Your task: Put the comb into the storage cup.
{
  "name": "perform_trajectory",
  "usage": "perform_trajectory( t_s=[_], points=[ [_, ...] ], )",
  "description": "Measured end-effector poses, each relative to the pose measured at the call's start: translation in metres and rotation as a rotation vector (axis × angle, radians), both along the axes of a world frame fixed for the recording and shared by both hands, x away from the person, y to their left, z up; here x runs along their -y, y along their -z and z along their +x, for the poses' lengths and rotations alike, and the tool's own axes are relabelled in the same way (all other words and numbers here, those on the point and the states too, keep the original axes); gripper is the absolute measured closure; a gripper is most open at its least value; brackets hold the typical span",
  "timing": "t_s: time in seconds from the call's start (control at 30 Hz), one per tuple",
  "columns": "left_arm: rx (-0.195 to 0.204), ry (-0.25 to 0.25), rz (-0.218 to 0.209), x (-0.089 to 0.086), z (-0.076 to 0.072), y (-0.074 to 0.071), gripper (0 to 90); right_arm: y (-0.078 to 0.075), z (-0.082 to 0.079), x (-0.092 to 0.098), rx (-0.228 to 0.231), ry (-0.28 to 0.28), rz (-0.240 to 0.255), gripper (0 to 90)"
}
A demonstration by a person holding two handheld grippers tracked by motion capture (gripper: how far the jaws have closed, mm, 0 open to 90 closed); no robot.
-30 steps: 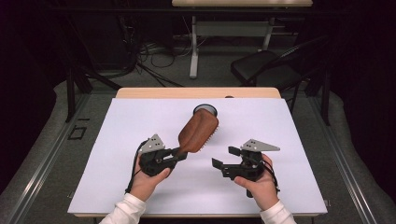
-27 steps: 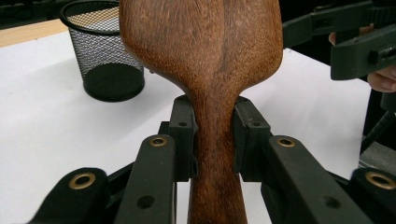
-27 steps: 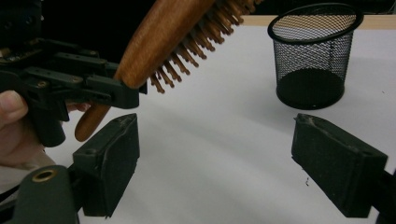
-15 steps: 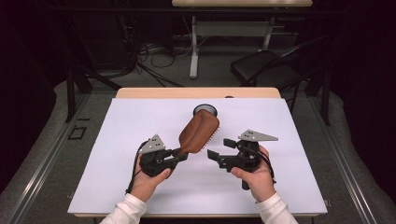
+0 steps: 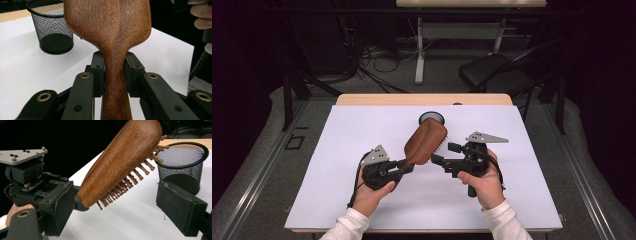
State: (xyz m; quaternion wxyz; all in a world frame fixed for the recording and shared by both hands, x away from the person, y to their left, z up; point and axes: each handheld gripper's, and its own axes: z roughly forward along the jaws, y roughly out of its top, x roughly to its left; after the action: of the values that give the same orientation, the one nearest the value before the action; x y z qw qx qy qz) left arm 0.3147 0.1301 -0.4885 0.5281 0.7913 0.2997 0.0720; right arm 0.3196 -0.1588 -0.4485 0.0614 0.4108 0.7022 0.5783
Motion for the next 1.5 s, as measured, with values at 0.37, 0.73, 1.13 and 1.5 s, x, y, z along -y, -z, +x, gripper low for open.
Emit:
perform_trajectory(
  t_s=[0.37,0.73,1.13,1.5],
  points=[
    [-0.002,0.015,-0.007,0.002,-0.002,0.001,72.7,0.008,0.001,0.013,-0.066,0.017,0.092,15.2],
    [-0.006,0.027,-0.008,0.006,-0.004,0.004,72.7,0.01,0.001,0.014,-0.081,0.012,0.116,15.3],
    [0.001,0.061,0.003,0.013,-0.008,0.004,72.7,0.012,0.002,0.014,-0.1,0.01,0.122,15.3],
    [-0.002,0.095,0.003,0.021,-0.014,0.006,72.7,0.013,0.003,0.013,-0.107,0.0,0.133,15.3]
  ],
)
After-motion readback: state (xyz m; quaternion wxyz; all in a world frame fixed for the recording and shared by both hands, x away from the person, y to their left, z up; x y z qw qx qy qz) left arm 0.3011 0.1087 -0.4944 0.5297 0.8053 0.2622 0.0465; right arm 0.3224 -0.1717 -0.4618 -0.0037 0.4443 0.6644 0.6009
